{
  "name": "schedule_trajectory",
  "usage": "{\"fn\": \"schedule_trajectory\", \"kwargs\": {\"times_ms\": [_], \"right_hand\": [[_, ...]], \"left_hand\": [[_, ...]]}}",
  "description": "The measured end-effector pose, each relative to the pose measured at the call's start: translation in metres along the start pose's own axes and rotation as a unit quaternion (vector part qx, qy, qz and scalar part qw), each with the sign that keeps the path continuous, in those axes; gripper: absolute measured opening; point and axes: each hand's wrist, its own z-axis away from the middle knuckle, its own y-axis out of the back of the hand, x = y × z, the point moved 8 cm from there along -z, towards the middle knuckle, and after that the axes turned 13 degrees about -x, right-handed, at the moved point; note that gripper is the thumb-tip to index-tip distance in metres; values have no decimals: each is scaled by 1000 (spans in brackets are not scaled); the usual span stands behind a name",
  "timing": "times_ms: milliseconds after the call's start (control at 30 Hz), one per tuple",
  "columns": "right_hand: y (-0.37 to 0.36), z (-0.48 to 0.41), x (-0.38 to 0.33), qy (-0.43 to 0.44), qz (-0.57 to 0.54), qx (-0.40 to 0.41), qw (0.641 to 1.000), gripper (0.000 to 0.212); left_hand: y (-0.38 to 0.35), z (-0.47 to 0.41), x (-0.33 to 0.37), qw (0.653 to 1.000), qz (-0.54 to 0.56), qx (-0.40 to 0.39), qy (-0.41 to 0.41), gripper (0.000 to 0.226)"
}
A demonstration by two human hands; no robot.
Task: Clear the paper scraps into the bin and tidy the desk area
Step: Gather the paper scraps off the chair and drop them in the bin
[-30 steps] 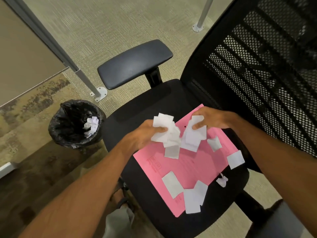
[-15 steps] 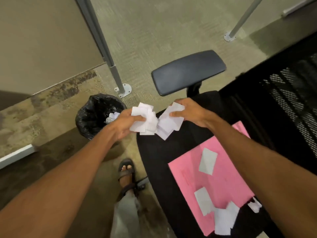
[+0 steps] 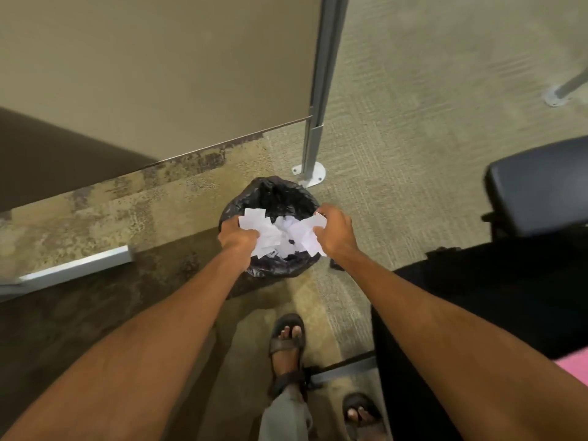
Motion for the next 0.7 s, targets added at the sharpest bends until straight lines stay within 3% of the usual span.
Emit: {"fn": "schedule_trajectory", "kwargs": {"times_ms": [267,533,700], "right_hand": [[-66,-70,13,-47,127,-14,991,34],[-81,-86,19,-50,139,3,989,35],[-84,-90,18,-52,116,-17,992,50]], "left_hand": [[-16,-81,-29,986,-167,3,-11,44],[-34,-105,-30,986,-164,8,-18,39],[-44,-108,-30,987,-159,-29,-20,58]]}}
